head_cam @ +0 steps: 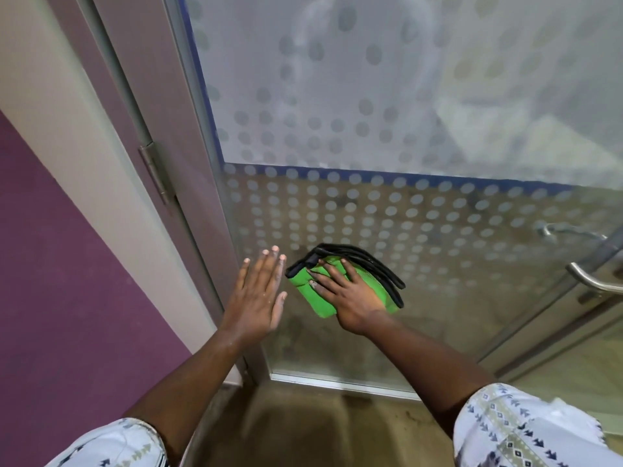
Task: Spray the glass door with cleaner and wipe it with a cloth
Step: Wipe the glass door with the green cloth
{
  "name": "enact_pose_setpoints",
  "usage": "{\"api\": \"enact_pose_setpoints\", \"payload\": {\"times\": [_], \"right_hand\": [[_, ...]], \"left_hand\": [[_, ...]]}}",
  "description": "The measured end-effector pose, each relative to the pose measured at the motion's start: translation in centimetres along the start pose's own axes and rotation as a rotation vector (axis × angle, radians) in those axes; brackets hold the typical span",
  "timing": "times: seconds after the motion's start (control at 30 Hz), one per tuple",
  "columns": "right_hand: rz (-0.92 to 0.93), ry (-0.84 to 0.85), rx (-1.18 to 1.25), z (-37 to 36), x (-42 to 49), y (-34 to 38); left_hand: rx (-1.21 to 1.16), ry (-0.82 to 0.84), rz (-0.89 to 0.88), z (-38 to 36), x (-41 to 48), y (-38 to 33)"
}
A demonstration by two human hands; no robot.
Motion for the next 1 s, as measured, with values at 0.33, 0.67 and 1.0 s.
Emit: {"api": "enact_pose_setpoints", "payload": {"times": [0.33,0.67,1.0], "right_hand": [[-0.442,0.444,0.561,-4.0,-9.0,3.3],[-1.148,0.209,1.538,-1.7,-13.3,7.9],[-0.951,0.115,1.659,5.0,-15.2,9.0]], "left_hand": [[-0.105,0.354,-0.004,-1.0,-5.0,-6.0],[-0.906,0.867,0.611,-1.1,-6.5,-13.3],[-1.412,0.665,0.906,1.1,-4.3,-18.0]]}}
Point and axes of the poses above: each hand's wrist, its own x-axis towards the middle knuckle, its own z-axis out of the back of the hand, y = z × x, the point moved 1 cm from there along x, towards the middle knuckle, and after that the axes turned 7 degrees about -y, right-handed, at the moved point
